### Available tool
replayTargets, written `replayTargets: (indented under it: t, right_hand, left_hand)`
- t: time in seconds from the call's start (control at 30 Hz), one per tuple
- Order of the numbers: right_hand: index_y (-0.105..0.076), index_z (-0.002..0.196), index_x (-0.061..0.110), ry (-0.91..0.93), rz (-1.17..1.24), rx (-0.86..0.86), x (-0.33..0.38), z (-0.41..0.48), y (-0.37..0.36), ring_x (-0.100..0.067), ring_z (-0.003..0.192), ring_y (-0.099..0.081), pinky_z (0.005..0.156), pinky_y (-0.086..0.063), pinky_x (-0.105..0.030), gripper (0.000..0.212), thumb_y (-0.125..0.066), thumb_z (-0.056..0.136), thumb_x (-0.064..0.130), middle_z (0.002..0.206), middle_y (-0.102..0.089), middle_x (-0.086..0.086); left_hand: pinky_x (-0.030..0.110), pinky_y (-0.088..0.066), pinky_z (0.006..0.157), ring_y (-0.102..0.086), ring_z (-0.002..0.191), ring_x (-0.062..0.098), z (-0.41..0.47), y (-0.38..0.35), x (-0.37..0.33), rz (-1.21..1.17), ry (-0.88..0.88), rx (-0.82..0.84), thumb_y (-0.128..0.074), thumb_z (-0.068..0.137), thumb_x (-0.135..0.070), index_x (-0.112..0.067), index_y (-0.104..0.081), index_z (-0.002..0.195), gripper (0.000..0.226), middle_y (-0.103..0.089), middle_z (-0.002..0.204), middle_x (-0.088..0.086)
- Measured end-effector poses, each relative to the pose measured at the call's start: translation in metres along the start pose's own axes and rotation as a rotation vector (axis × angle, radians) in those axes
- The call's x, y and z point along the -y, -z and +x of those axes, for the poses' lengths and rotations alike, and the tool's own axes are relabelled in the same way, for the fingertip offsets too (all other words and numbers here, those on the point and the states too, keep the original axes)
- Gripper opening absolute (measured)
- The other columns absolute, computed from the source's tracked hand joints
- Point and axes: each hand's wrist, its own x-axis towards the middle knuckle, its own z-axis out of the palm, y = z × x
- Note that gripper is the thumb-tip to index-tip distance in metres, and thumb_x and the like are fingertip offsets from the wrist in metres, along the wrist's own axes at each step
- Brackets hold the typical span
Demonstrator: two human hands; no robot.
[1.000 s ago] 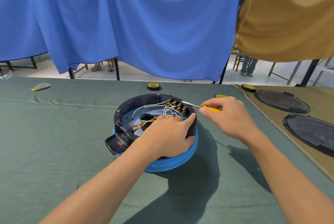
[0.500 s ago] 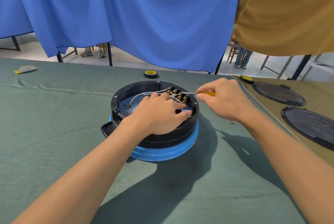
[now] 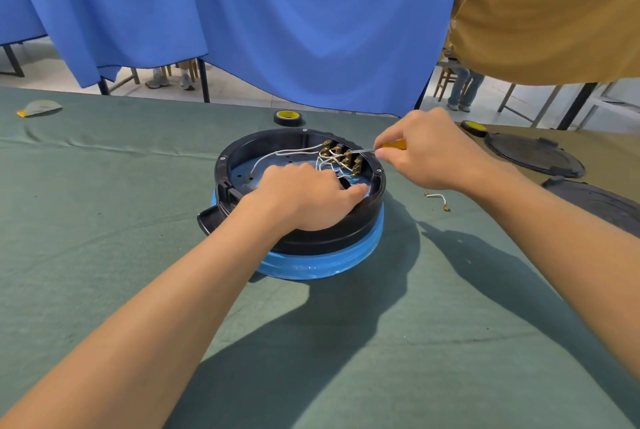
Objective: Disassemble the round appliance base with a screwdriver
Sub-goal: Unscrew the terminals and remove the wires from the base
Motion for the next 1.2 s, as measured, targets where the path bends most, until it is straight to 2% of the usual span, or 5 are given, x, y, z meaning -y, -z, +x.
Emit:
replayTargets:
  t: [0.2, 0.4, 0.6, 0.87, 1.2]
  right_hand:
    - [-0.077, 0.097, 0.019, 0.03, -0.079, 0.044, 0.003, 0.012, 0.007, -0.019, 0.081, -0.05, 0.085, -0.051, -0.039, 0.019, -0.059, 0.093, 0.025, 0.094, -0.072, -0.003]
    - [-0.078, 0.088, 0.015, 0.011, -0.11, 0.12, 0.013, 0.026, 0.018, -0.02, 0.081, -0.057, 0.076, -0.057, -0.043, 0.016, -0.062, 0.087, 0.014, 0.084, -0.073, -0.003]
    - [-0.076, 0.091, 0.01, -0.065, -0.132, 0.275, 0.017, 0.053, 0.034, -0.028, 0.075, -0.065, 0.063, -0.055, -0.036, 0.018, -0.066, 0.082, 0.021, 0.085, -0.072, -0.011]
    - [-0.071, 0.091, 0.001, -0.398, 0.347, 0.538, -0.007, 0.077, 0.045, -0.013, 0.041, -0.026, 0.038, -0.022, -0.02, 0.01, -0.064, 0.089, 0.008, 0.064, -0.05, -0.009]
    - [-0.079, 0.083, 0.021, -0.051, -0.03, 0.166, 0.003, 0.033, 0.024, -0.005, 0.07, -0.06, 0.059, -0.052, -0.027, 0.015, -0.064, 0.085, 0.019, 0.063, -0.067, 0.016]
  left_hand:
    - [0.049, -0.034, 0.091, -0.035, 0.131, 0.031, -0.003, 0.002, -0.001, -0.014, 0.023, -0.008, -0.012, 0.089, -0.073, -0.028, -0.067, 0.106, 0.073, -0.05, 0.135, 0.013]
    - [0.045, -0.029, 0.08, -0.045, 0.129, 0.031, 0.003, 0.003, 0.003, -0.014, 0.003, 0.092, -0.004, 0.078, -0.078, -0.031, -0.062, 0.108, 0.08, -0.053, 0.14, 0.002]
    - [0.045, -0.032, 0.079, -0.051, 0.118, 0.031, 0.003, 0.0, 0.005, -0.011, -0.029, 0.067, -0.004, 0.076, -0.079, -0.021, -0.049, 0.07, 0.073, -0.059, 0.128, 0.003]
    - [0.044, -0.03, 0.077, -0.051, 0.111, 0.029, 0.002, 0.001, 0.005, -0.006, -0.052, 0.062, -0.006, 0.079, -0.076, -0.021, -0.049, 0.067, 0.07, -0.06, 0.123, 0.003]
    - [0.044, -0.028, 0.076, -0.049, 0.101, 0.025, 0.002, -0.001, 0.004, -0.033, -0.018, 0.045, -0.009, 0.081, -0.077, -0.021, -0.047, 0.066, 0.07, -0.061, 0.12, -0.001]
